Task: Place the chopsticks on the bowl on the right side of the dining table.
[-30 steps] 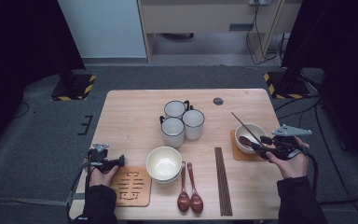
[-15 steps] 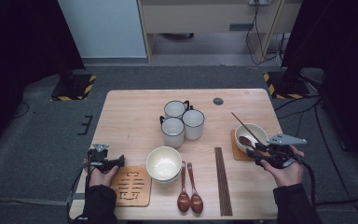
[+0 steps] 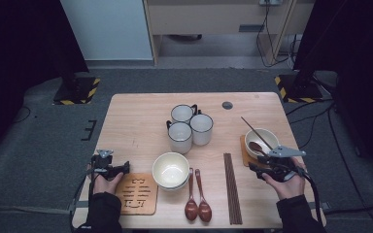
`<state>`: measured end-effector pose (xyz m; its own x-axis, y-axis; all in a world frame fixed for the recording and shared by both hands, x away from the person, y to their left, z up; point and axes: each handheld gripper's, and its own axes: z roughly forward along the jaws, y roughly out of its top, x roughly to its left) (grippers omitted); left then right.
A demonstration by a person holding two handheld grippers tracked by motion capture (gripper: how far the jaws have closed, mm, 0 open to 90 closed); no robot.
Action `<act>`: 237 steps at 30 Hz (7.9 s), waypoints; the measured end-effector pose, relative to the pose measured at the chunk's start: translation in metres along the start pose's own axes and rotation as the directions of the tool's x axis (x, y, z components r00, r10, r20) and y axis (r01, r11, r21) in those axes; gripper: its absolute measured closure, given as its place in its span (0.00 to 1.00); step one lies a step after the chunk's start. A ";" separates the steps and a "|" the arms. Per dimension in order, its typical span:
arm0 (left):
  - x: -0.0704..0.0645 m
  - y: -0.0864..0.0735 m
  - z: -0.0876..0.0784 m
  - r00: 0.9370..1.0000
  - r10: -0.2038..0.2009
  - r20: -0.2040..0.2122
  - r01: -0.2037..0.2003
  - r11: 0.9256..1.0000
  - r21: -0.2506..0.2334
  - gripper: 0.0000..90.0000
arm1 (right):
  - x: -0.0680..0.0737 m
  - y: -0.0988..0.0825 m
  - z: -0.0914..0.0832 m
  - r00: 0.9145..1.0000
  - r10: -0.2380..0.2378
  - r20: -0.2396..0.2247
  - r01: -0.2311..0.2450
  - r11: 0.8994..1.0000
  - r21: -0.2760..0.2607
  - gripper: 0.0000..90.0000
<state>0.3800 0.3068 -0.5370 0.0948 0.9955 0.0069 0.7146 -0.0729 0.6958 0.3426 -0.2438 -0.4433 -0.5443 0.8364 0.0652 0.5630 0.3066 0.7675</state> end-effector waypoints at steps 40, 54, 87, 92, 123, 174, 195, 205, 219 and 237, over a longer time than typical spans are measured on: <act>0.000 0.000 0.000 1.000 0.000 0.000 0.000 1.000 0.000 0.00 | 0.028 -0.040 0.033 1.000 -0.002 -0.020 0.003 0.998 0.055 0.54; 0.000 0.000 0.000 1.000 0.000 0.000 0.000 1.000 0.000 0.00 | 0.031 -0.047 0.053 0.999 -0.024 -0.030 0.027 0.994 0.108 0.57; 0.000 0.000 0.000 1.000 0.000 0.000 0.000 1.000 0.000 0.00 | 0.034 -0.051 0.061 0.998 -0.036 -0.052 0.045 0.984 0.173 0.86; 0.000 0.000 0.000 1.000 0.000 0.000 0.000 1.000 0.000 0.00 | 0.031 -0.052 0.060 0.999 -0.032 -0.038 0.039 0.983 0.180 0.88; 0.000 0.000 0.000 1.000 0.000 0.000 0.000 1.000 0.000 0.00 | 0.007 -0.049 0.053 0.998 -0.008 0.065 -0.006 0.976 0.216 0.95; 0.000 0.000 0.000 1.000 -0.001 -0.001 0.001 1.000 0.000 0.00 | 0.011 -0.068 0.036 0.996 0.033 0.085 -0.049 0.979 0.197 0.94; 0.000 0.000 0.000 1.000 -0.001 -0.001 0.001 1.000 0.000 0.00 | 0.007 -0.051 0.016 0.998 0.063 0.001 -0.063 0.995 0.080 0.94; 0.000 0.000 0.000 1.000 -0.001 -0.001 0.001 1.000 0.000 0.00 | 0.003 -0.041 0.004 0.997 0.075 -0.015 -0.075 0.997 0.026 0.95; 0.000 0.000 0.000 1.000 -0.001 -0.001 0.001 1.000 0.000 0.00 | -0.002 -0.028 -0.013 0.997 0.078 -0.022 -0.078 0.996 -0.039 0.94; 0.000 0.000 0.000 1.000 -0.001 -0.001 0.001 1.000 0.000 0.00 | -0.011 -0.010 -0.035 0.995 0.096 -0.029 -0.099 0.986 -0.135 0.94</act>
<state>0.3799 0.3067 -0.5370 0.0932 0.9956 0.0067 0.7148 -0.0717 0.6956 0.3211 -0.2722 -0.4291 -0.5057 0.8483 0.1573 0.5252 0.1580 0.8362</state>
